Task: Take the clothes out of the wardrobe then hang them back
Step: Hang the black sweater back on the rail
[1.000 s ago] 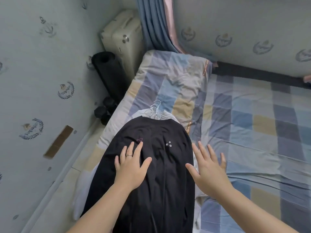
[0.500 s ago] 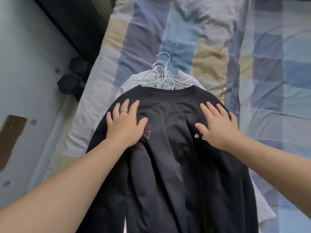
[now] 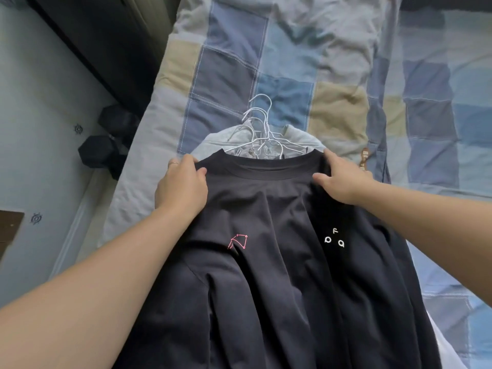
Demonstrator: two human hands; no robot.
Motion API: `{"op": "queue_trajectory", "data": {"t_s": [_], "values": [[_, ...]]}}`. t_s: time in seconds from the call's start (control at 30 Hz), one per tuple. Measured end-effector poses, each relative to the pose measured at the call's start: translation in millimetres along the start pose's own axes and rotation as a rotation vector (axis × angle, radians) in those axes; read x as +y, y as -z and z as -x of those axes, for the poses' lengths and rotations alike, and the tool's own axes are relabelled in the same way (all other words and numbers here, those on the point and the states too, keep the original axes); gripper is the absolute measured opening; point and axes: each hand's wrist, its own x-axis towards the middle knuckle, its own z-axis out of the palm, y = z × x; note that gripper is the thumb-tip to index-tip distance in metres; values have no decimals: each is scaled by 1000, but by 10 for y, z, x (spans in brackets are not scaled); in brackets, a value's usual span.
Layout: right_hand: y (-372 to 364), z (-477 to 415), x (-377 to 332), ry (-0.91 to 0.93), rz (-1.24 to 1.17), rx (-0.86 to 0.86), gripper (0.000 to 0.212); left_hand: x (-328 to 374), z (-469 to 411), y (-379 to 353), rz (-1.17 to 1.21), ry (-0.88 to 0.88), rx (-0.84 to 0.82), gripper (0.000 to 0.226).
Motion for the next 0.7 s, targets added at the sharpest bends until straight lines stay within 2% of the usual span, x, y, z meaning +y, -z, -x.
{"op": "queue_trajectory", "data": {"t_s": [0.1, 0.23, 0.43, 0.6, 0.7], "values": [[150, 109, -52, -22, -20, -19, 65, 58, 78, 182, 44, -37, 24, 23], [373, 268, -76, -33, -80, 1, 65, 113, 263, 485, 313, -131, -3, 19], [636, 494, -29, -65, -159, -22, 76, 245, 545, 948, 622, -104, -173, 20], [822, 674, -76, -32, -233, 128, 82, 299, 741, 1238, 729, -172, -275, 18], [938, 814, -35, -6, -192, 51, 67, 286, 827, 1415, 778, -151, -287, 20]]}}
